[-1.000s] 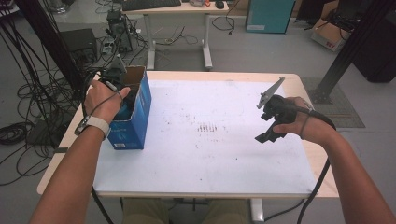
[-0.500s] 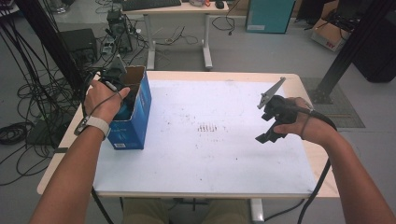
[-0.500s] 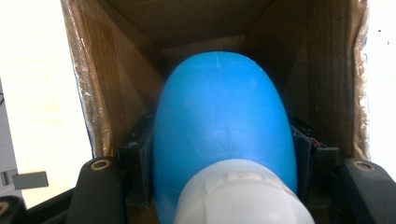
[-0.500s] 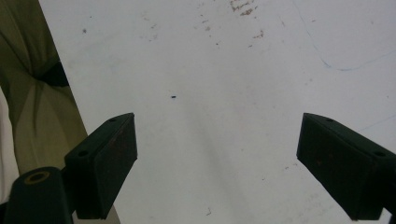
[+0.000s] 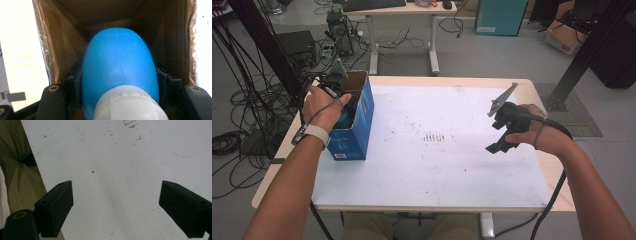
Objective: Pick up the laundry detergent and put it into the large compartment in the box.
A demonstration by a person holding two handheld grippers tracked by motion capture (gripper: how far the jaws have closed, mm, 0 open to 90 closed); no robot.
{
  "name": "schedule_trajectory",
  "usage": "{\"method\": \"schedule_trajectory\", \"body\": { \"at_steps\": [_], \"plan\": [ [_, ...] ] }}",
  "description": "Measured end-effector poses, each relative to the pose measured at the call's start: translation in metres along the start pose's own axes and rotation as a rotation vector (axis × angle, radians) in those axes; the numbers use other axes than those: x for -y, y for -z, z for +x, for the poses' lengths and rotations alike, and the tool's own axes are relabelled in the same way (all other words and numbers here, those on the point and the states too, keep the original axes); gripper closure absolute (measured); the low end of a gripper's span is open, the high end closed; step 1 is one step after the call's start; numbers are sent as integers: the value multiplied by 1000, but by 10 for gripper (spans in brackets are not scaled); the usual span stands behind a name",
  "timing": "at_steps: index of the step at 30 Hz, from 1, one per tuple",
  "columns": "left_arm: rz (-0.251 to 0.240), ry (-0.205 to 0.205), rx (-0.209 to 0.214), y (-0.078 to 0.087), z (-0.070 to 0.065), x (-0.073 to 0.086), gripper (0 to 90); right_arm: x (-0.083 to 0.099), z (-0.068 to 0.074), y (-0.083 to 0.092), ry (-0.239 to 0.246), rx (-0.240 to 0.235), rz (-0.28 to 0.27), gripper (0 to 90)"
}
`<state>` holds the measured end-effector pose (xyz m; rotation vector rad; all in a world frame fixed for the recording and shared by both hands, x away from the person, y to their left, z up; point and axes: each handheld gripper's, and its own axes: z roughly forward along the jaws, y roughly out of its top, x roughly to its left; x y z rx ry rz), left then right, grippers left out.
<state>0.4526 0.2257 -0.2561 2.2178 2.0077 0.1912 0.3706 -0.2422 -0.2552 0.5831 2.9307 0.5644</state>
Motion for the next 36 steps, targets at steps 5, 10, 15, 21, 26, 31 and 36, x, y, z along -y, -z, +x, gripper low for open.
{"method": "schedule_trajectory", "body": {
  "at_steps": [5,10,15,21,26,31,36],
  "plan": [
    [-1,-4,0,0,0,0,373,0,0,0,1,0,-3,123],
    [-1,-2,0,0,0,0,373,2,0,1,-10,1,-1,123],
    [-1,-3,-2,0,-1,0,373,3,0,1,-6,3,-3,123],
    [0,-1,-1,0,0,0,373,3,0,0,-9,0,-2,123],
    [0,-1,-1,0,0,-1,373,2,0,0,-6,0,-2,123],
    [1,-1,0,0,0,0,373,1,0,0,-5,0,1,123],
    [0,-2,-2,0,0,0,373,0,0,0,-1,0,-2,123]
  ]
}}
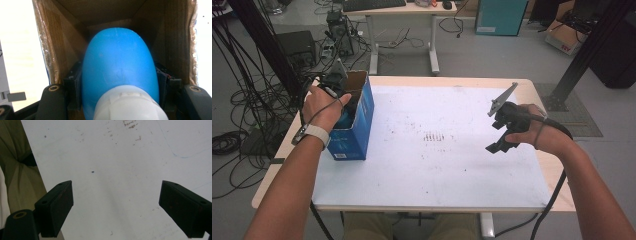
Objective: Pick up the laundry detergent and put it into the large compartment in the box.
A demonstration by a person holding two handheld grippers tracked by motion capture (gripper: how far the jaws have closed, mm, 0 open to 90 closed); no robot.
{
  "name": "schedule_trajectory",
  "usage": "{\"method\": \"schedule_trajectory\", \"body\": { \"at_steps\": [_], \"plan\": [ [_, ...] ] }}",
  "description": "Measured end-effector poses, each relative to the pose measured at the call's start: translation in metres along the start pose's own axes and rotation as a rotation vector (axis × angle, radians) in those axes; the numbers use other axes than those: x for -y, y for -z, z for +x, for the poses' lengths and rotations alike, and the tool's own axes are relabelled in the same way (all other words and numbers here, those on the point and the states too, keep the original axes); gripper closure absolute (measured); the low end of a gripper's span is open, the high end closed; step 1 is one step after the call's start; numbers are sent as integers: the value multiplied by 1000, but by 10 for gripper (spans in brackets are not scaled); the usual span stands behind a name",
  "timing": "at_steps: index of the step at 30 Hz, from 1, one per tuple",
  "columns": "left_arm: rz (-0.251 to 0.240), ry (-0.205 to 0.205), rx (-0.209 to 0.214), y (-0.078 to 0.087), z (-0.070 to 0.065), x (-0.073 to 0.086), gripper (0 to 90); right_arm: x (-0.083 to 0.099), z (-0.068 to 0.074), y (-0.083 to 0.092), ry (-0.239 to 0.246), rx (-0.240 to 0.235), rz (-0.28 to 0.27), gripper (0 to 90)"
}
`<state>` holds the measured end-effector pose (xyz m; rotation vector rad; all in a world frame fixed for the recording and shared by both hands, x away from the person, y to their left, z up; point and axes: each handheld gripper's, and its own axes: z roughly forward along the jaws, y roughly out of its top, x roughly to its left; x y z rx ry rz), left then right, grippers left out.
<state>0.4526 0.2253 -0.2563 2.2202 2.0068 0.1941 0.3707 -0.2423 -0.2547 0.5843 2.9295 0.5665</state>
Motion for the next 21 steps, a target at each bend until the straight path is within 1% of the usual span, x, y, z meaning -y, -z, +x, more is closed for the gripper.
{"method": "schedule_trajectory", "body": {
  "at_steps": [4,10,21],
  "plan": [
    [2,1,-1,0,0,0,373,0,0,0,-6,0,-3,123],
    [3,-1,-4,0,-1,0,373,0,0,1,-1,0,-6,123],
    [3,-5,-6,0,-2,0,373,2,0,0,-5,1,-4,123]
  ]
}}
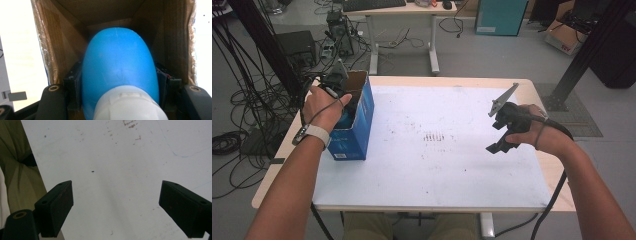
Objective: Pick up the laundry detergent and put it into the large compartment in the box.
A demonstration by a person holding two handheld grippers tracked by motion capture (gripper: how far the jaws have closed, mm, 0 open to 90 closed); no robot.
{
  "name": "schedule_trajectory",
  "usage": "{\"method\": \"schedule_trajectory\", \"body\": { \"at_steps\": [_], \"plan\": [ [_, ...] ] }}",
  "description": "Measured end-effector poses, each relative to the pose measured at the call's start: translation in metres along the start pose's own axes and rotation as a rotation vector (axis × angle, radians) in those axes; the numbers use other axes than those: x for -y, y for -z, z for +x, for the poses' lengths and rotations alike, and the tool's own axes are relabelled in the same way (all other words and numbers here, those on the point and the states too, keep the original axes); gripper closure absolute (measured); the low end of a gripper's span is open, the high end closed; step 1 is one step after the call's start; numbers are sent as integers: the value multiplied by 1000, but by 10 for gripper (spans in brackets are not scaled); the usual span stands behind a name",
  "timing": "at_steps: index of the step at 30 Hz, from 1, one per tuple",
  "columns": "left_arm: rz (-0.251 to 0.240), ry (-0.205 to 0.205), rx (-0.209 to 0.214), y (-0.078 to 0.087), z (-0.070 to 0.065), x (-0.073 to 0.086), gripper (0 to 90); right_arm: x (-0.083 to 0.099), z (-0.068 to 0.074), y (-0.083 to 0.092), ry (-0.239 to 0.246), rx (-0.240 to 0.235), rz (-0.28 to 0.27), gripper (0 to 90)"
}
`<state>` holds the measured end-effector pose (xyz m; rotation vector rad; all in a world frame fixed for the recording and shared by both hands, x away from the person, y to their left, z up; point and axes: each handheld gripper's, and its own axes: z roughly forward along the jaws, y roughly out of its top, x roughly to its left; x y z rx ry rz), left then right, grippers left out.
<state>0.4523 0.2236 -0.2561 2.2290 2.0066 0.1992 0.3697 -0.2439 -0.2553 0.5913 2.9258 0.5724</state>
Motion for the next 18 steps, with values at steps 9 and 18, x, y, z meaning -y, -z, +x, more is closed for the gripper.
{"method": "schedule_trajectory", "body": {
  "at_steps": [9,18],
  "plan": [
    [0,0,0,0,0,0,373,0,0,0,-1,0,0,123],
    [0,-1,0,0,0,0,373,-1,0,1,1,1,2,123]
  ]
}}
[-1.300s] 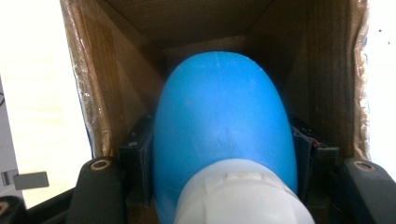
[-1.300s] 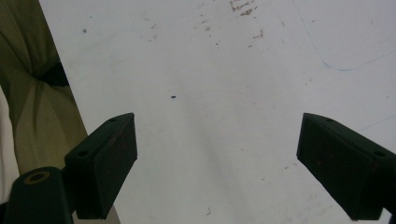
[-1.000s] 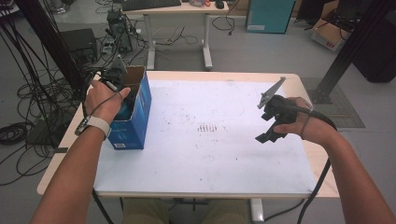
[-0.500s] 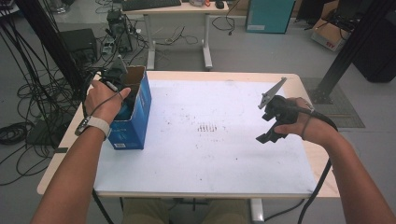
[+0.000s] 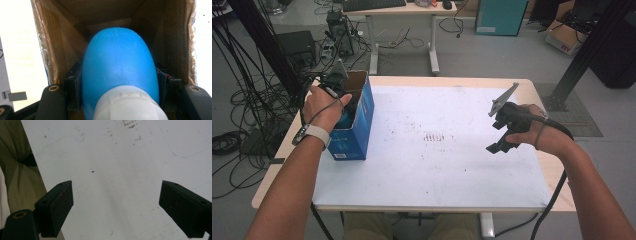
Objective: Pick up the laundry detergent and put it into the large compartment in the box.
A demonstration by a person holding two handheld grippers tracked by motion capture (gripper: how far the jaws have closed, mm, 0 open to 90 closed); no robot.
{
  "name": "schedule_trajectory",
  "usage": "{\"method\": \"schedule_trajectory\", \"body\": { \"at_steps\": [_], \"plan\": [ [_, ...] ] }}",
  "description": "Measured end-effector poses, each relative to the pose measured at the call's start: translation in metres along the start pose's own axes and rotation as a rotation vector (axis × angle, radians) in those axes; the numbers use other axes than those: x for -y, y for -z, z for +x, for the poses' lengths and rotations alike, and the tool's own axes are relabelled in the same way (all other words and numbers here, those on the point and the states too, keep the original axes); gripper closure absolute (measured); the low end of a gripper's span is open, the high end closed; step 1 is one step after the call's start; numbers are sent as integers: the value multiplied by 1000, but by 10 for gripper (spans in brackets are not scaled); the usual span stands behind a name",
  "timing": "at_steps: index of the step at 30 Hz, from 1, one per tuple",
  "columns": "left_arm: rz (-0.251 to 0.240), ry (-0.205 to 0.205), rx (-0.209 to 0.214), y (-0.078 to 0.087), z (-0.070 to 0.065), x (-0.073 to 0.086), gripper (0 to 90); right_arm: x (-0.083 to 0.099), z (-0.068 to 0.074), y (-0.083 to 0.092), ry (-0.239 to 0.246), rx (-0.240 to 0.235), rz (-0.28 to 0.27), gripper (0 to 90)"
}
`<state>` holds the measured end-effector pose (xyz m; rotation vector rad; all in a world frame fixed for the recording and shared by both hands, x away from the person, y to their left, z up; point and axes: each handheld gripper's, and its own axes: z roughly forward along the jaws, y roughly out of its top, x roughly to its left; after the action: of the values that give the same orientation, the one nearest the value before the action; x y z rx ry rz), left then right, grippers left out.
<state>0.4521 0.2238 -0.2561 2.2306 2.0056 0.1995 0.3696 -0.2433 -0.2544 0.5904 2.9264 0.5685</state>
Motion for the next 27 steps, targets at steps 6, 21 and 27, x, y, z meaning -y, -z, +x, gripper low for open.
{"method": "schedule_trajectory", "body": {
  "at_steps": [6,21,27],
  "plan": [
    [-1,1,2,0,1,0,373,0,0,-1,1,-2,0,123],
    [1,2,2,0,0,-1,373,0,-1,-1,3,-1,-3,123],
    [-3,3,2,0,0,-1,373,0,0,0,0,-2,-2,123]
  ]
}}
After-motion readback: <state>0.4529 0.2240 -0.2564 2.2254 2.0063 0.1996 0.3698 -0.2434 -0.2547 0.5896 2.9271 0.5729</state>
